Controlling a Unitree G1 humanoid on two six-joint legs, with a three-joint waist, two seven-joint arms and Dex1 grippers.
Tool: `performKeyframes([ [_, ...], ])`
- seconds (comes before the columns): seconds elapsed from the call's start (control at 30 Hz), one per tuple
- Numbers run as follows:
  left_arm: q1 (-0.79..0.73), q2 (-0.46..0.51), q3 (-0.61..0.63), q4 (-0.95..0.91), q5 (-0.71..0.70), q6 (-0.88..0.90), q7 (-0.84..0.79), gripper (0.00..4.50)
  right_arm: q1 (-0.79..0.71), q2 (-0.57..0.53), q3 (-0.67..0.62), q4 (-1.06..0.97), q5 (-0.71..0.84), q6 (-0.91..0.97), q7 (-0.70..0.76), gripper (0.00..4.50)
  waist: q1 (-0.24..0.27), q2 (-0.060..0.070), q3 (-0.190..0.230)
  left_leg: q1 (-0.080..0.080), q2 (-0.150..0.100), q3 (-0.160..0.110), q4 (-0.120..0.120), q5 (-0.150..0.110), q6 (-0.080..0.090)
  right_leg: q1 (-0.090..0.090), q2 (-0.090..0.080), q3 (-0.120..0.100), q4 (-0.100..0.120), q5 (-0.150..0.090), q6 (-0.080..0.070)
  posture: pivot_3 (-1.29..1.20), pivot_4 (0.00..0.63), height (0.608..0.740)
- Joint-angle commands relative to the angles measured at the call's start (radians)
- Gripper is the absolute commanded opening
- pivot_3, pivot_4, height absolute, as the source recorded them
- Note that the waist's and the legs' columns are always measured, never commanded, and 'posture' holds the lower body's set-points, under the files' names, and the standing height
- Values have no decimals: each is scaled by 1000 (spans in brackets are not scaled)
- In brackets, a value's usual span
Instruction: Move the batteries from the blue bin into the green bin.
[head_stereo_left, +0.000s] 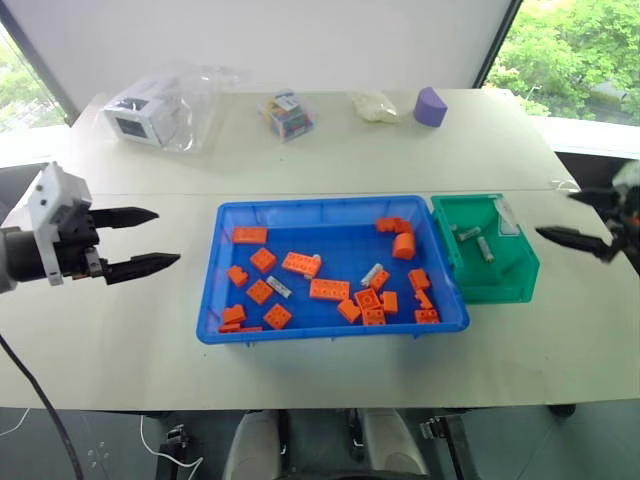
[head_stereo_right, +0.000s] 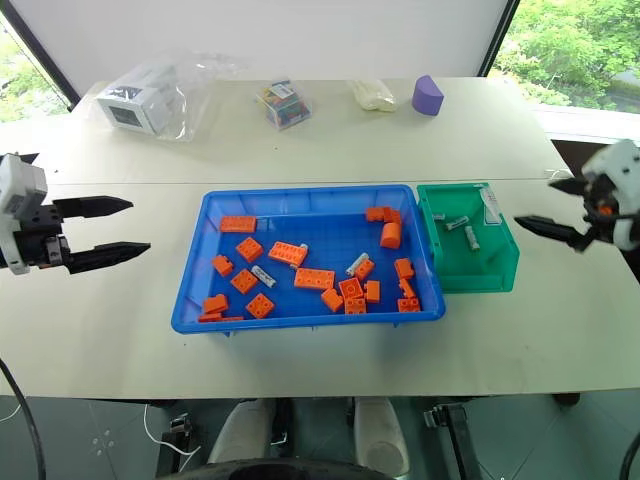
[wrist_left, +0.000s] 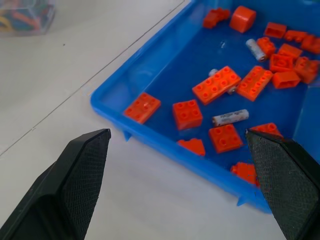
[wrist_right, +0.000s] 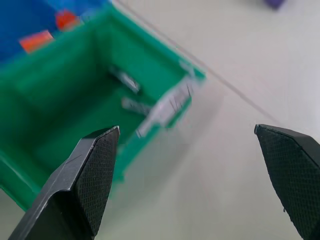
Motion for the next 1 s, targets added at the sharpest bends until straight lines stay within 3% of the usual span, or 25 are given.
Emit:
performKeyframes([
  [0.03,-22,41,-8,-82,-51,23,-54,4500,-109,43,78,-210,69,152,-11,4450,1,0,0,0,1,-1,1,0,0,0,1,0,0,0,0,0,150,734],
  [0.13,-20,63,-28,-127,-72,35,-99,4500,-185,121,168,-341,101,267,-40,4450,5,0,0,0,2,-3,1,0,0,0,3,0,0,0,-1,0,150,734],
  [0.4,-29,62,-144,-87,48,-93,-142,4500,-349,501,482,-486,57,506,-240,4450,9,0,0,-3,2,-2,2,0,0,-2,3,0,1,0,-2,0,150,734],
  [0.47,-37,57,-149,-43,73,-119,-133,4500,-364,592,551,-478,27,532,-296,3928,10,-1,0,-3,2,-2,2,0,0,-2,4,0,1,1,-2,0,150,734],
  [0.57,-47,55,-136,-28,61,-112,-133,4500,-374,676,605,-478,12,559,-333,2599,12,-1,0,-4,2,-2,3,0,0,-2,3,0,1,1,-2,0,150,734],
  [0.83,-9,28,-118,-76,38,-89,-114,4500,-344,828,711,-425,-33,643,-445,2599,8,-2,-1,-4,1,-2,4,0,0,-1,2,-1,1,1,-2,0,150,734],
  [1.0,12,28,-101,-100,19,-74,-104,4500,-332,849,742,-396,-49,644,-456,2599,6,-2,-1,-4,2,-3,4,0,0,-2,3,-1,2,1,-2,0,150,734],
])
